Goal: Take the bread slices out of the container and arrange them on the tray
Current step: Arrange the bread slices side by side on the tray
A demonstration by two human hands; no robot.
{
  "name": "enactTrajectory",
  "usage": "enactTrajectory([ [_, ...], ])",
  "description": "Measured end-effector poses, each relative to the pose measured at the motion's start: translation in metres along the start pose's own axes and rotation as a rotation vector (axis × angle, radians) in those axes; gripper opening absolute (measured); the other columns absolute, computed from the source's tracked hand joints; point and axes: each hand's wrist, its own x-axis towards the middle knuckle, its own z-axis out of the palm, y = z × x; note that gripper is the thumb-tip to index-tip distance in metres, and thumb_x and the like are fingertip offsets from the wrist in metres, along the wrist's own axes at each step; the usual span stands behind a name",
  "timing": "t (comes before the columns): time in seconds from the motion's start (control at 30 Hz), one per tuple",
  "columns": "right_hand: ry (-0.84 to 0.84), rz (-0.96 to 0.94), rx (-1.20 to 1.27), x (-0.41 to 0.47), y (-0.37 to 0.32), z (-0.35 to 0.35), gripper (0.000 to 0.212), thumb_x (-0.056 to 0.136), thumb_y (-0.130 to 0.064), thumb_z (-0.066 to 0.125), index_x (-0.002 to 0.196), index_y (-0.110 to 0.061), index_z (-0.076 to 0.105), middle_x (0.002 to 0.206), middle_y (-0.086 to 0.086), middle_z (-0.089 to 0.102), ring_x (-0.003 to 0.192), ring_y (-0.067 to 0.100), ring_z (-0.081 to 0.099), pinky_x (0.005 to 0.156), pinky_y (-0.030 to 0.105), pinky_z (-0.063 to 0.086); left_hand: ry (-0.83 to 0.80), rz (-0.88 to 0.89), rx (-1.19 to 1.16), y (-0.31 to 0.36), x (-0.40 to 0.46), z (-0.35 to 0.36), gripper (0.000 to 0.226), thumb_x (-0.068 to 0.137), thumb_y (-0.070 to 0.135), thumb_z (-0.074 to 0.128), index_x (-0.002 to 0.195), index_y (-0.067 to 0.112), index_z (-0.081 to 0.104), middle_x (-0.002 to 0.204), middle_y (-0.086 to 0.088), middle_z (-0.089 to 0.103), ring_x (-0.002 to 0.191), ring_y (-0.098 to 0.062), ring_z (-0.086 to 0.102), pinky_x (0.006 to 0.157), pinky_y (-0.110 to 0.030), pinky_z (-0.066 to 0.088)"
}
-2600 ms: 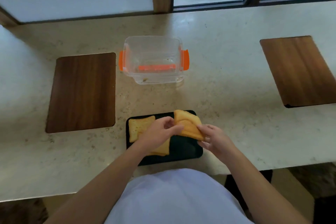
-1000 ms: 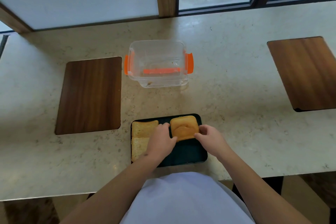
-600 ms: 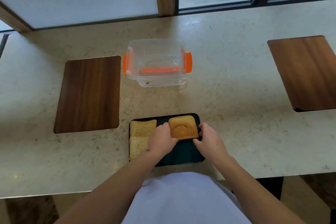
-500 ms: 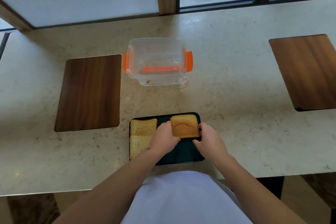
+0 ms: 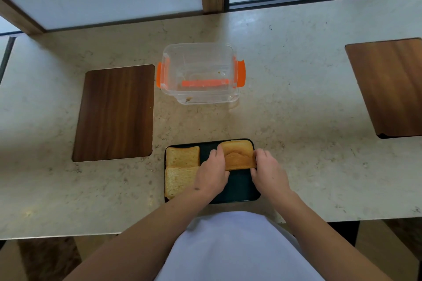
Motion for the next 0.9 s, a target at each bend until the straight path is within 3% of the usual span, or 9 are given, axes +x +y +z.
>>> enactTrajectory([
  [0.37,0.021,0.02,-0.017,0.001,0.002,0.001,0.024,0.093,-0.017,0.06,0.116,-0.016,0.053,0.107,0.005,0.062,0.089,0.024,0.062,0.063,0.033,0.045,-0.007,0.029,-0.039,-0.002,0.01,0.002,0.049,0.093,0.014,0.065,0.136,0.007,0.043,0.121,-0.011,0.052,0.1,-0.027,0.065,0.08,-0.033,0.054],
  [0.5,-0.006,0.021,0.003,-0.002,0.001,-0.004,0.027,0.094,-0.023,0.06,0.119,-0.017,0.053,0.11,0.004,0.061,0.089,0.023,0.061,0.065,0.035,0.052,-0.034,0.056,-0.088,-0.009,0.005,-0.011,0.069,0.092,0.028,0.068,0.148,0.01,0.032,0.13,-0.01,0.05,0.106,-0.027,0.062,0.087,-0.037,0.054],
  [0.57,0.007,0.025,0.041,-0.008,0.002,-0.006,0.027,0.094,-0.027,0.061,0.119,-0.019,0.053,0.108,0.001,0.063,0.086,0.02,0.062,0.065,0.035,0.054,0.034,0.07,-0.174,-0.025,-0.006,-0.027,0.07,0.092,0.031,0.066,0.151,0.013,0.033,0.127,-0.005,0.053,0.098,-0.019,0.06,0.083,-0.032,0.053],
  [0.67,-0.005,0.03,0.163,-0.016,0.0,-0.007,0.031,0.094,-0.03,0.063,0.124,-0.022,0.055,0.098,-0.007,0.066,0.078,0.01,0.063,0.063,0.029,0.055,0.17,-0.046,-0.256,-0.071,-0.03,-0.05,0.049,0.092,0.027,0.066,0.138,0.017,0.052,0.105,0.005,0.059,0.084,-0.005,0.057,0.071,-0.018,0.046],
  [0.77,-0.168,-0.005,0.323,-0.018,-0.016,-0.005,0.033,0.095,-0.03,0.064,0.126,-0.024,0.055,0.092,-0.016,0.066,0.075,0.005,0.065,0.065,0.024,0.056,0.189,-0.224,-0.295,-0.116,-0.054,-0.057,0.031,0.092,0.018,0.066,0.122,0.011,0.065,0.099,0.002,0.064,0.089,-0.014,0.061,0.075,-0.026,0.046],
  [0.83,-0.296,-0.041,0.377,-0.017,-0.032,0.0,0.032,0.096,-0.032,0.065,0.126,-0.024,0.057,0.094,-0.017,0.067,0.081,0.005,0.066,0.072,0.025,0.058,0.15,-0.33,-0.344,-0.134,-0.066,-0.052,0.029,0.092,0.018,0.065,0.12,0.008,0.067,0.094,0.001,0.066,0.086,-0.017,0.063,0.074,-0.026,0.046],
  [0.9,-0.399,-0.068,0.399,-0.015,-0.049,0.005,0.037,0.095,-0.034,0.066,0.13,-0.024,0.056,0.099,-0.016,0.068,0.087,0.004,0.066,0.076,0.025,0.058,0.12,-0.408,-0.388,-0.145,-0.074,-0.042,0.035,0.093,0.023,0.066,0.126,0.009,0.064,0.091,0.007,0.064,0.079,-0.008,0.061,0.066,-0.018,0.042],
])
